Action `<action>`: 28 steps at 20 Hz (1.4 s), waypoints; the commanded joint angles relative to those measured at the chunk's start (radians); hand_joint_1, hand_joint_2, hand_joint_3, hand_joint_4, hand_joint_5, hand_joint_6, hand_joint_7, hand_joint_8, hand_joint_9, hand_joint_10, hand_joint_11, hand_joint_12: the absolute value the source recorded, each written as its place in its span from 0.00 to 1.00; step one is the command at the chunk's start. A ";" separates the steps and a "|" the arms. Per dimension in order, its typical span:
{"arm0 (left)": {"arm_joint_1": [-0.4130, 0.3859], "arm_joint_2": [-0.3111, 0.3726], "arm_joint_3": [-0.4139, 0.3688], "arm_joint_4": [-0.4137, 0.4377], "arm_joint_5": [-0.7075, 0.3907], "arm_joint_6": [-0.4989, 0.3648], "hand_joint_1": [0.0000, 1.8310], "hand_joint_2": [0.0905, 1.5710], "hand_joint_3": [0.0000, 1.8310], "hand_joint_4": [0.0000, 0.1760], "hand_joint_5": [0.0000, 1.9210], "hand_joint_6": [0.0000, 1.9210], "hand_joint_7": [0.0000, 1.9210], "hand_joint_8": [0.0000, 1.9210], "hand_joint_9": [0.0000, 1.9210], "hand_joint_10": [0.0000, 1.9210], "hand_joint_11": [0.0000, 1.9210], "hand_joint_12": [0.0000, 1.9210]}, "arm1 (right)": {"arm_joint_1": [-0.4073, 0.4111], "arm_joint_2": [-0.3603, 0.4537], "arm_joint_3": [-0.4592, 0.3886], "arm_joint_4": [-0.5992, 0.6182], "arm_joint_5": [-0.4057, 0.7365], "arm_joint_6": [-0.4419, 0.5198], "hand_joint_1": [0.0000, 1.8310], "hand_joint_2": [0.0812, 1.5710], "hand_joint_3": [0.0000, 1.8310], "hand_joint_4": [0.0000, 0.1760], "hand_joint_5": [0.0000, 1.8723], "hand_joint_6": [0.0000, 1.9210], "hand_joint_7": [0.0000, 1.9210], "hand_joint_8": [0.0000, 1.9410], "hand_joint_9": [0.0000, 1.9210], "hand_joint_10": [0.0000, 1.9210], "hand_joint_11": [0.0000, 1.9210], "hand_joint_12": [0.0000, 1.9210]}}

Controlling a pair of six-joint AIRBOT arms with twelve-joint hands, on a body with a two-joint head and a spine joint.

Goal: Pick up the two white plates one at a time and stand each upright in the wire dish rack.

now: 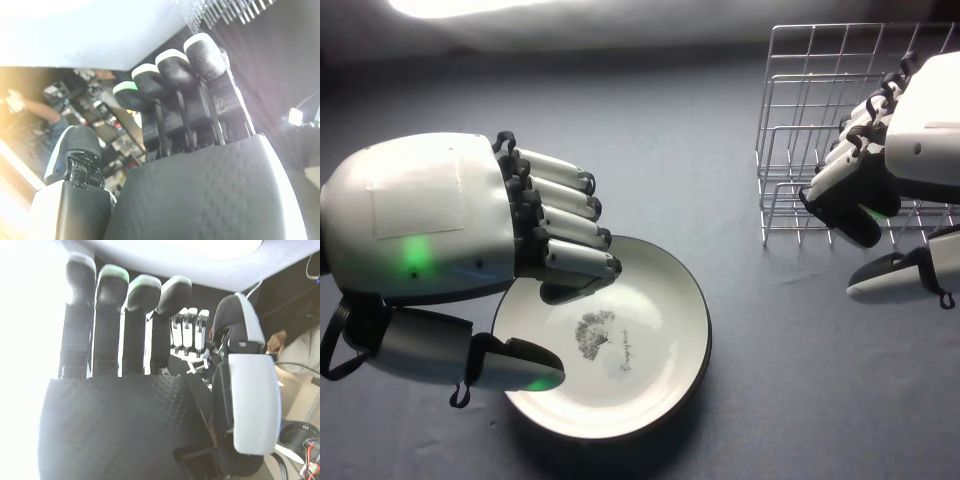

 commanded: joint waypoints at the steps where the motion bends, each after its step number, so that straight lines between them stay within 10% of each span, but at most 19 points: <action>1: -0.010 0.002 0.002 -0.060 -0.093 -0.006 0.00 0.62 0.17 0.00 0.00 0.00 0.00 0.00 0.00 0.00 0.00 0.00 | 0.010 0.006 0.003 0.034 0.073 0.004 0.00 0.69 0.08 0.00 0.00 0.00 0.00 0.00 0.00 0.00 0.00 0.00; 3: -0.010 0.002 0.012 -0.057 -0.098 -0.015 0.00 0.70 0.04 0.00 0.00 0.00 0.00 0.00 0.00 0.00 0.00 0.00 | 0.010 0.007 0.019 0.035 0.082 0.005 0.00 0.73 0.01 0.00 0.00 0.00 0.00 0.00 0.00 0.00 0.00 0.00; 18: -0.088 0.016 0.091 0.181 -0.185 -0.209 0.00 0.71 0.03 0.00 0.00 0.00 0.00 0.00 0.00 0.00 0.00 0.00 | 0.015 0.018 0.053 0.040 0.159 0.032 0.00 0.74 0.01 0.00 0.00 0.00 0.00 0.00 0.00 0.00 0.00 0.00; 28: -0.111 -0.052 0.247 0.525 -0.245 -0.390 0.00 0.71 0.02 0.00 0.00 0.00 0.00 0.00 0.00 0.00 0.00 0.00 | 0.046 0.022 0.049 0.054 0.178 0.032 0.00 0.74 0.00 0.00 0.00 0.00 0.00 0.00 0.00 0.00 0.00 0.00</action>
